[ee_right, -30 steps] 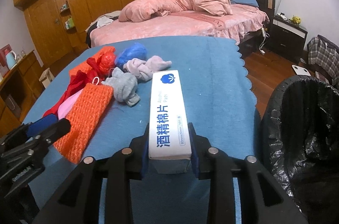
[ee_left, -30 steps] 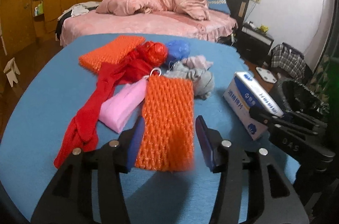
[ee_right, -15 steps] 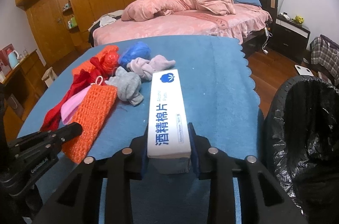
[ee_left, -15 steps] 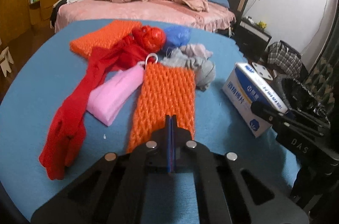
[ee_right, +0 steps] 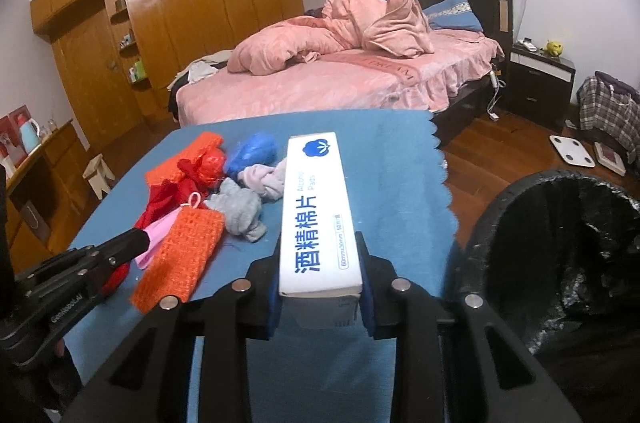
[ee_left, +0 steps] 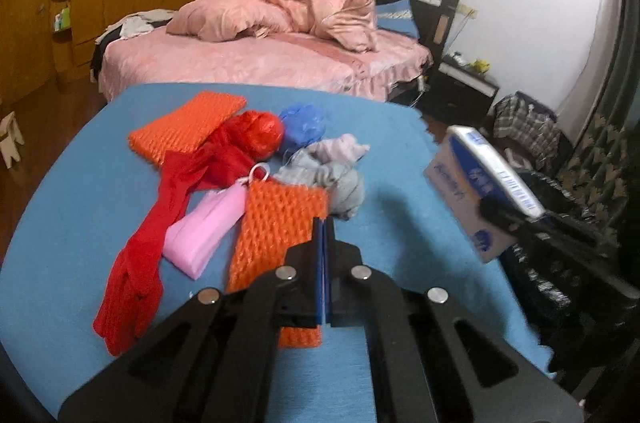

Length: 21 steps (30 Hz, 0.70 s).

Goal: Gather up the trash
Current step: 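Grasp the orange mesh sleeve with the left tool while the right tool holds the box, then carry the box and orange sleeve over the bin and release both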

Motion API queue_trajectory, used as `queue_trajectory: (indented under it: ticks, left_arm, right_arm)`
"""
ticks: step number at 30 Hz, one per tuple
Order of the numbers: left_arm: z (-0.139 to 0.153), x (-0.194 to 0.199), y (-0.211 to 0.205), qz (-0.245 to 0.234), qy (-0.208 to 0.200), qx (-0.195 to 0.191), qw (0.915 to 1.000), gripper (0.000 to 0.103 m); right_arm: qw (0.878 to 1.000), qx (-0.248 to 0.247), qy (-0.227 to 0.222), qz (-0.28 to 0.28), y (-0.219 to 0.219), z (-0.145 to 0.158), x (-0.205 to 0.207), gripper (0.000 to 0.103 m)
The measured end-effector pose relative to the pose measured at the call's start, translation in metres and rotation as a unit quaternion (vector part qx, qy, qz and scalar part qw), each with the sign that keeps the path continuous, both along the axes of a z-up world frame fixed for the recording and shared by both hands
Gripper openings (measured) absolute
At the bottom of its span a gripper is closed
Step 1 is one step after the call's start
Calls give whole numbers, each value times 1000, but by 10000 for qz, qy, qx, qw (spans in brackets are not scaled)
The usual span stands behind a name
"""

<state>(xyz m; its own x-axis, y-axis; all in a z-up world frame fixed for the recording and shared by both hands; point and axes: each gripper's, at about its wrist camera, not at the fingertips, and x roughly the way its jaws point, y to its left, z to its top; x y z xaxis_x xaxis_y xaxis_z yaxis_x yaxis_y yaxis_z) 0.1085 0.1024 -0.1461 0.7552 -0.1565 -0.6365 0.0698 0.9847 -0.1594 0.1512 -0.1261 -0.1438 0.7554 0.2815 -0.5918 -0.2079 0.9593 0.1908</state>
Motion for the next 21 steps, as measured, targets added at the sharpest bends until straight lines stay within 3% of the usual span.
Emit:
queue_trajectory:
  ticks: [2, 3, 4, 5, 9, 13, 17, 18, 19, 21]
  left_arm:
    - [-10, 4, 4, 68, 226, -13, 9997, 4]
    - [-15, 6, 8, 130, 349, -13, 9993, 21]
    - [-19, 6, 11, 207, 431, -8, 9989, 44]
    - [-22, 7, 14, 287, 481, -19, 9984, 51]
    - [-32, 9, 18, 317, 614, -17, 9976, 65]
    - [-44, 15, 13, 275, 794, 173, 9963, 71]
    - [-53, 20, 6, 286, 979, 374, 9941, 66]
    - [-52, 20, 5, 280, 975, 396, 9941, 49]
    - [-52, 19, 5, 291, 972, 412, 9940, 38]
    - [-51, 19, 8, 313, 955, 366, 9943, 24]
  right_arm:
    - [10000, -2, 73, -13, -2, -5, 1, 31]
    - [9999, -6, 115, -14, -2, -8, 2, 31]
    - [9999, -8, 164, -8, -2, -11, 2, 31]
    - [9998, -20, 206, 2, -1, -15, 2, 31]
    - [9994, -60, 334, 34, 2, -26, 5, 31]
    - [9992, -70, 385, 18, 2, -31, 5, 30]
    - [9991, -81, 425, 22, 1, -34, 5, 30]
    - [9990, -84, 434, 28, 1, -35, 5, 31]
    - [9990, -91, 437, 41, 2, -35, 5, 31]
    - [9991, -97, 421, 56, 3, -34, 5, 31]
